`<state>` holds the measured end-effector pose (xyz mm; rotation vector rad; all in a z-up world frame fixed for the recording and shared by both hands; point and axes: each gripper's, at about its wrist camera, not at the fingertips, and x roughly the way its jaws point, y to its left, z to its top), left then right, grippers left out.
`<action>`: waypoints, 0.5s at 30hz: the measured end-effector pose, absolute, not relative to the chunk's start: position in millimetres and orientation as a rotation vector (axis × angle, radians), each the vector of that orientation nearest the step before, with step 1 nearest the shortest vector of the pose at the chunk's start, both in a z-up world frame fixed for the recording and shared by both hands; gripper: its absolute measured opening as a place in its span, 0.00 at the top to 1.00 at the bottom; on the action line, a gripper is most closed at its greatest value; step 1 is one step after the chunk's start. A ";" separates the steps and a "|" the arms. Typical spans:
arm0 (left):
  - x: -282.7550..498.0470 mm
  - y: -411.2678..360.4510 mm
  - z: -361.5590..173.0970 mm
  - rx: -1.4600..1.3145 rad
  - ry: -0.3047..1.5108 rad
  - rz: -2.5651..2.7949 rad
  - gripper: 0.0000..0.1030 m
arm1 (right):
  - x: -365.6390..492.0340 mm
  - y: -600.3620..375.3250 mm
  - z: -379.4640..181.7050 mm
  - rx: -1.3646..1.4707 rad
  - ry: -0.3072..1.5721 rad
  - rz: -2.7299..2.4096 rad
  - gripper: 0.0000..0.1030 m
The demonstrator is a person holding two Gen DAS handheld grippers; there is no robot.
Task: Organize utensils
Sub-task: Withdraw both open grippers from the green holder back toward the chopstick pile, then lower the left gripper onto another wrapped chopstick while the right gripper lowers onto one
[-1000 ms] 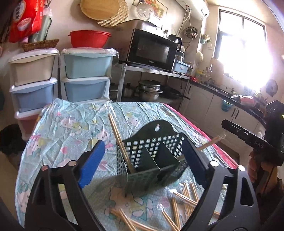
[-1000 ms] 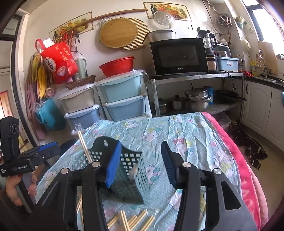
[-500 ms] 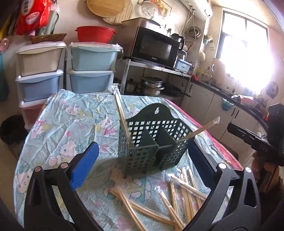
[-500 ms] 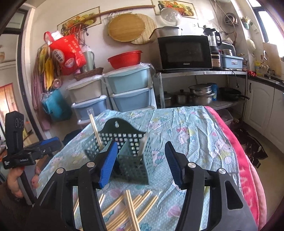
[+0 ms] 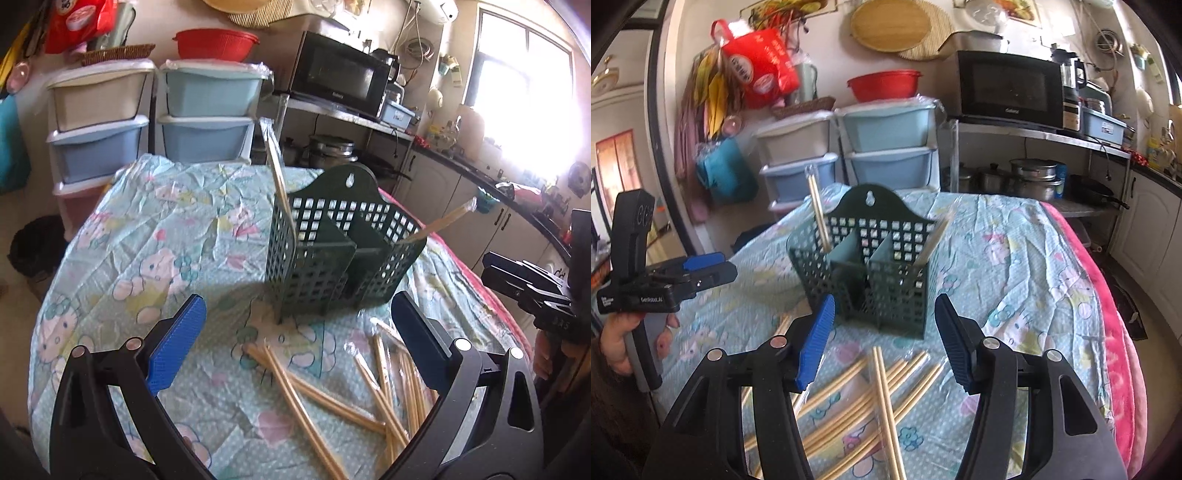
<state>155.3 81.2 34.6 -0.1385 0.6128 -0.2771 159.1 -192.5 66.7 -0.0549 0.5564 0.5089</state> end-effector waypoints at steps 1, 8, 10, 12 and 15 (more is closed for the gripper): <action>155.5 81.4 30.8 -0.137 0.625 -0.278 0.10 | 158.3 -191.7 64.4 -0.061 0.562 0.512 0.47; 155.7 80.7 10.1 -0.128 0.692 -0.273 0.10 | 157.6 -181.5 49.5 -0.108 0.613 0.540 0.47; 155.7 80.8 3.1 -0.130 0.714 -0.277 0.10 | 157.8 -178.0 44.4 -0.122 0.631 0.553 0.47; 155.0 79.7 -3.2 -0.128 0.731 -0.279 0.10 | 158.3 -174.7 39.2 -0.133 0.650 0.564 0.47; 154.4 77.6 -14.3 -0.124 0.766 -0.296 0.10 | 160.2 -170.5 30.9 -0.150 0.678 0.580 0.47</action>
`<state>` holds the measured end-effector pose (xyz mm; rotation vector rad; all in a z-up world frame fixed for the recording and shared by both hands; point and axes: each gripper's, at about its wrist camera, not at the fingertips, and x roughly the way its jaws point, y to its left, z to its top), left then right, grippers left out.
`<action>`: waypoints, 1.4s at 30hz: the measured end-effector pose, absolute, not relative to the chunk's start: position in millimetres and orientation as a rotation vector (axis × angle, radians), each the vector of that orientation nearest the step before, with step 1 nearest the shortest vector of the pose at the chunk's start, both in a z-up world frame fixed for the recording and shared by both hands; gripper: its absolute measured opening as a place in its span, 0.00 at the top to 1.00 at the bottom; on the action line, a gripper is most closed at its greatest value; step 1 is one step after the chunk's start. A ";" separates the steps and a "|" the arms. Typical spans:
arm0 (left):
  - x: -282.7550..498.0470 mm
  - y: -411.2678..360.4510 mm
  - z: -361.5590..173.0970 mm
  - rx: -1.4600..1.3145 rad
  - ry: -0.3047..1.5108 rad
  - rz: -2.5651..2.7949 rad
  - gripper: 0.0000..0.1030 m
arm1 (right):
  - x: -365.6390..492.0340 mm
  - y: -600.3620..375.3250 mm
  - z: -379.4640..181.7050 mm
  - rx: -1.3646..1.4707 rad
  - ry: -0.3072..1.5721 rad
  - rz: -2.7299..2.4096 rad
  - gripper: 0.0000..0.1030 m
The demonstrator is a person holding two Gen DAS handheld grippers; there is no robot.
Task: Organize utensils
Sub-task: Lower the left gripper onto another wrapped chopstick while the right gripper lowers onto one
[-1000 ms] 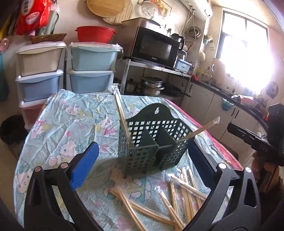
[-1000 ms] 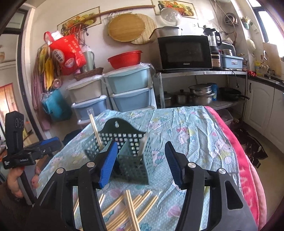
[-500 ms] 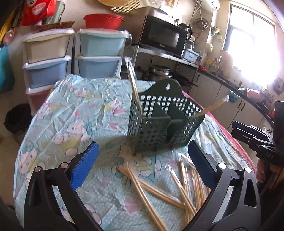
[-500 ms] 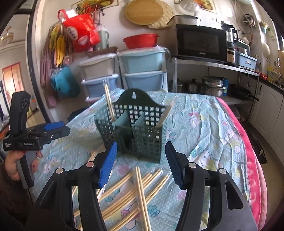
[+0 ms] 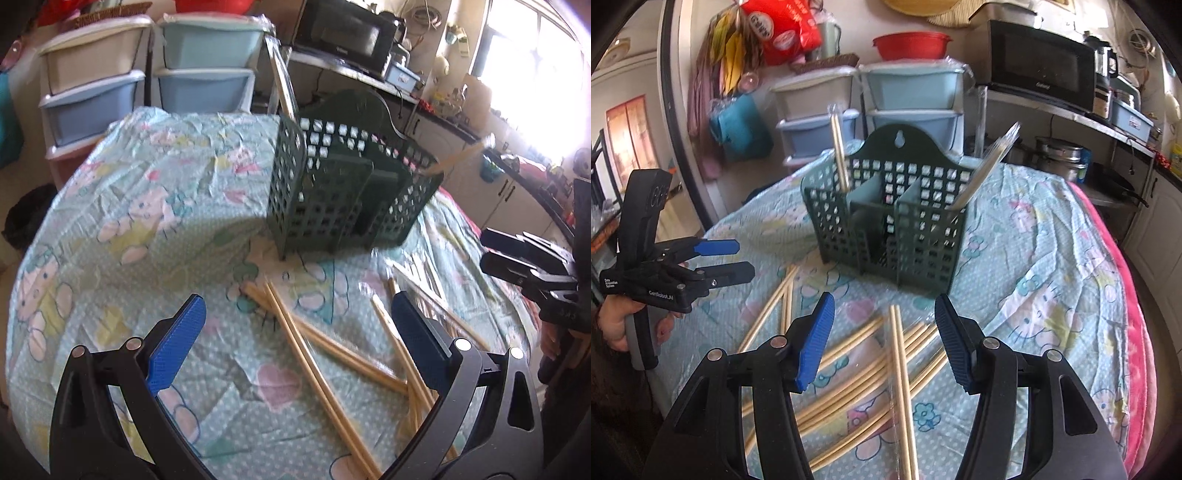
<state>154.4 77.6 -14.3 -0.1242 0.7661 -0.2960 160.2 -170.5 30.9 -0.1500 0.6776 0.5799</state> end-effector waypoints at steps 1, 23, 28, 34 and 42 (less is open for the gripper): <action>154.3 77.3 -18.1 -0.127 0.778 -0.299 0.10 | 161.0 -169.3 28.6 -0.155 0.686 0.583 0.47; 187.3 79.2 -60.2 -0.214 0.979 -0.317 0.76 | 209.7 -141.7 -20.0 -0.247 0.860 0.609 0.70; 193.6 86.2 -61.5 -0.234 0.986 -0.317 0.81 | 224.9 -130.9 -27.0 -0.249 0.899 0.609 0.70; 192.9 99.2 -62.9 -0.275 0.986 -0.330 0.88 | 240.1 -119.5 -34.0 -0.272 0.940 0.588 0.70; 192.5 108.9 -63.0 -0.314 1.006 -0.343 0.89 | 251.4 -107.9 -43.0 -0.268 0.969 0.549 0.82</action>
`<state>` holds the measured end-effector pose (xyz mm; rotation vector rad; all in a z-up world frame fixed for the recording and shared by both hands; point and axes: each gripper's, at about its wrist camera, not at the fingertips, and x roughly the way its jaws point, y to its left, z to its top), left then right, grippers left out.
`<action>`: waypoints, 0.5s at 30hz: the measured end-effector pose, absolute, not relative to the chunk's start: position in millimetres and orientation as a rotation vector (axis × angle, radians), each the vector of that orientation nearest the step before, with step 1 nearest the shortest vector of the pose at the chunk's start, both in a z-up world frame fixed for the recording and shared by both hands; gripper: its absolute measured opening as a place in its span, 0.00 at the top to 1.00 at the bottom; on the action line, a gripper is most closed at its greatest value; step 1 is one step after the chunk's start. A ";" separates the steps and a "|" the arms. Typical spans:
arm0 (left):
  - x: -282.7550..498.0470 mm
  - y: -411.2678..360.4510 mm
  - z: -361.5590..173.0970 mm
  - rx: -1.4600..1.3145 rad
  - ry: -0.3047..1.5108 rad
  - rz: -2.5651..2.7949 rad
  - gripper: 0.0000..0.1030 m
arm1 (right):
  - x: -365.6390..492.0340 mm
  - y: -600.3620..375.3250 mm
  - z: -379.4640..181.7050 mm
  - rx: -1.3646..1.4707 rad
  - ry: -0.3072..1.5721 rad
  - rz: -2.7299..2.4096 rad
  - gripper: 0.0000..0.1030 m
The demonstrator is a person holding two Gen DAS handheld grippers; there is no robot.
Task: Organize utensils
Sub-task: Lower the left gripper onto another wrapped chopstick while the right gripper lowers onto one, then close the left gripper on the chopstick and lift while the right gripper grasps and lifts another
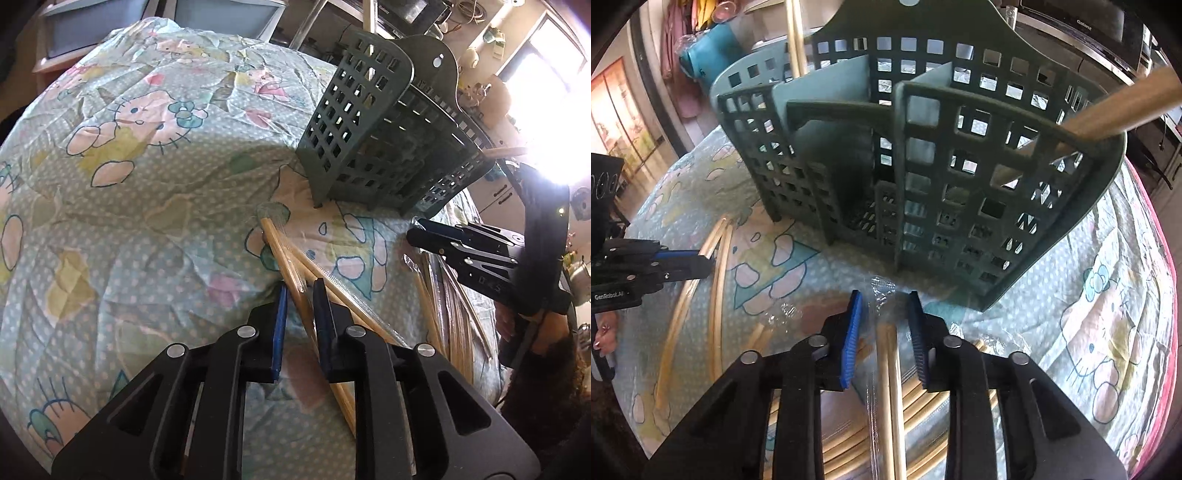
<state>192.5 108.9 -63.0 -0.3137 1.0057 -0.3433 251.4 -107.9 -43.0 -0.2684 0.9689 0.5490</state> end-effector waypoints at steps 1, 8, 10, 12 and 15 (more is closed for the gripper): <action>193.6 109.0 -62.8 -0.315 1.009 -0.344 0.89 | 251.8 -108.1 -43.0 -0.268 0.967 0.547 0.87; 209.8 111.9 -61.6 -0.343 1.027 -0.332 0.89 | 247.8 -123.8 -30.3 -0.234 0.927 0.571 0.94; 216.1 113.1 -62.8 -0.351 1.032 -0.335 0.89 | 243.1 -127.2 -23.3 -0.230 0.909 0.577 0.95; 217.6 115.2 -62.8 -0.356 1.029 -0.342 0.91 | 237.2 -132.7 -13.9 -0.220 0.880 0.584 0.95; 216.8 119.6 -62.1 -0.361 1.017 -0.342 0.94 | 230.8 -139.2 -1.3 -0.208 0.845 0.599 0.95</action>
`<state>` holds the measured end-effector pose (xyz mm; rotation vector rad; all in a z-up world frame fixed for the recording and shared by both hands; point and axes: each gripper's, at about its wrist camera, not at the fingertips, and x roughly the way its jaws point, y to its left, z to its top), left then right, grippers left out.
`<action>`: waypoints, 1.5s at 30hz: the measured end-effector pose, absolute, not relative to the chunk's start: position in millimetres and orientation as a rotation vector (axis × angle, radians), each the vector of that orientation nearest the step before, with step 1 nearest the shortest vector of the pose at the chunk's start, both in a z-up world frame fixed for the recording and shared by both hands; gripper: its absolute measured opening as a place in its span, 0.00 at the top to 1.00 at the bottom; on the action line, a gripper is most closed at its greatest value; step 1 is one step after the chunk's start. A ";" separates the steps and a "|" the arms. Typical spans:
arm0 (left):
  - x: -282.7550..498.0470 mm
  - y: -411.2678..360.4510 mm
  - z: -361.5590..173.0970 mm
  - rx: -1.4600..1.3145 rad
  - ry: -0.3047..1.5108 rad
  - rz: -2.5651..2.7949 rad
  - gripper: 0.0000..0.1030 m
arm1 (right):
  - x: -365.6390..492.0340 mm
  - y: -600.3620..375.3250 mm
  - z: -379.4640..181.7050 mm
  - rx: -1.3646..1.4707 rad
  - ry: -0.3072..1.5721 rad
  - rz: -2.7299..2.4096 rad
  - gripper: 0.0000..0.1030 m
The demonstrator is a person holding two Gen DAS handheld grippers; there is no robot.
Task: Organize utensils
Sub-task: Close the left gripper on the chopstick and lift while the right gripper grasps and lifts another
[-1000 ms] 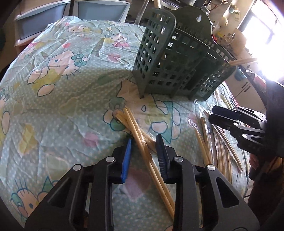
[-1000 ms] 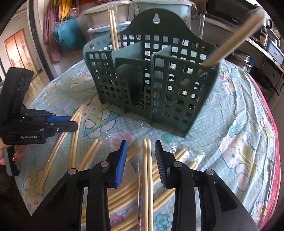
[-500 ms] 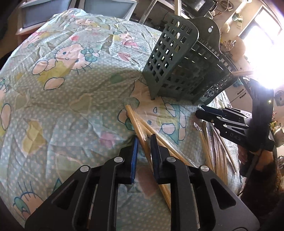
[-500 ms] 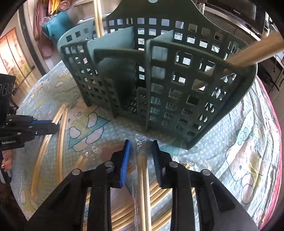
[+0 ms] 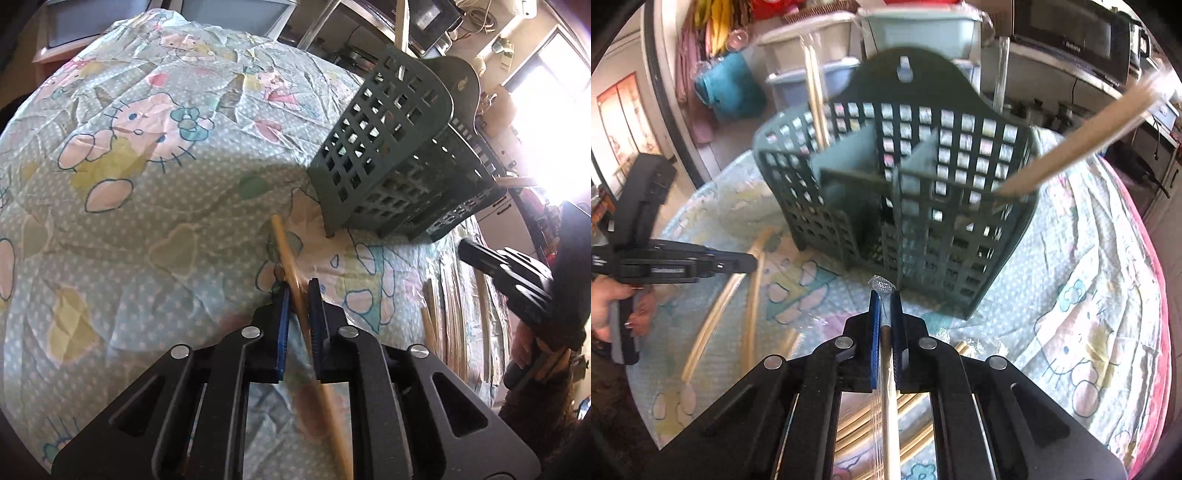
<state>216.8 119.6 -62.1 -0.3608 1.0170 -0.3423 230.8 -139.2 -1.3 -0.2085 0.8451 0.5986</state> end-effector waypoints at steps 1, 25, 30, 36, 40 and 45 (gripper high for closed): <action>215.4 121.0 -60.5 -0.360 1.009 -0.340 0.95 | 228.3 -141.0 3.5 -0.204 0.833 0.603 0.95; 186.1 78.1 63.5 -0.248 0.621 -0.468 0.97 | 184.8 -168.8 106.9 -0.047 0.560 0.663 0.95; 188.9 63.0 87.5 -0.224 0.542 -0.484 0.97 | 177.3 -179.8 126.5 -0.017 0.487 0.658 0.95; 191.9 46.9 108.9 -0.228 0.453 -0.493 0.97 | 170.3 -190.9 146.2 0.023 0.419 0.646 0.95; 200.9 34.7 121.7 -0.212 0.415 -0.486 0.97 | 171.3 -194.7 156.3 0.041 0.392 0.641 0.95; 211.6 24.8 132.9 -0.199 0.388 -0.491 0.97 | 173.5 -196.9 170.9 0.054 0.360 0.637 0.95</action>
